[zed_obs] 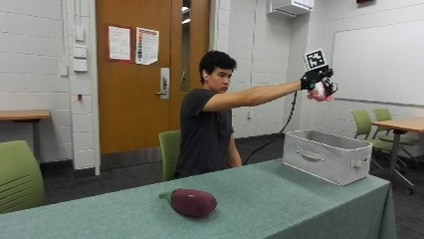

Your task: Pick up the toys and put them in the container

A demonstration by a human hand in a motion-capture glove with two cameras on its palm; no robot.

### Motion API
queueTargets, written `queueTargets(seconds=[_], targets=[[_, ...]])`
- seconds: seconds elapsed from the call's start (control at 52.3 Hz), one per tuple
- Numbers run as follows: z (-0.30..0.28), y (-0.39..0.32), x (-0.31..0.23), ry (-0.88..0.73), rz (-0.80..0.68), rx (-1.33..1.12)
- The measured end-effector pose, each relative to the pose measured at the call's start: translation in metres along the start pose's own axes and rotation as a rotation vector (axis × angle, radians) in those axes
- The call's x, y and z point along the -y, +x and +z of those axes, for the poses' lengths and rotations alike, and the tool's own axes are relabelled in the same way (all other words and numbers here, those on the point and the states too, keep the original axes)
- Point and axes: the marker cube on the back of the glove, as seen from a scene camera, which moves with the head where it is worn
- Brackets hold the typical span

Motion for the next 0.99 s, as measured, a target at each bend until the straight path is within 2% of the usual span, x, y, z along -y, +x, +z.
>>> queueTargets(seconds=[0.057,0.096,0.191,0.306,0.401,0.497,0.554,0.612,0.669,0.746,0.784,0.841,0.899,0.994], targets=[[0.011,-0.008,0.002,-0.012,-0.071,0.016],[0.02,-0.013,0.005,-0.026,-0.067,0.029],[0.046,-0.028,0.012,-0.128,0.093,0.067],[0.069,-0.007,0.003,-0.342,0.228,-0.105],[0.065,-0.012,0.006,-0.297,0.284,-0.009],[0.06,0.012,-0.008,-0.299,0.16,-0.114],[0.056,0.015,-0.01,-0.29,0.239,-0.096],[0.049,0.02,-0.018,-0.29,0.247,-0.138],[0.043,-0.018,-0.02,-0.279,0.242,-0.147],[0.023,-0.061,-0.03,-0.246,0.169,0.026],[0.014,-0.051,-0.04,-0.236,0.141,0.038],[0.008,-0.019,-0.057,-0.235,0.152,-0.075],[-0.006,-0.006,-0.076,-0.225,0.123,0.013],[-0.021,0.044,-0.116,-0.229,0.145,-0.101]])
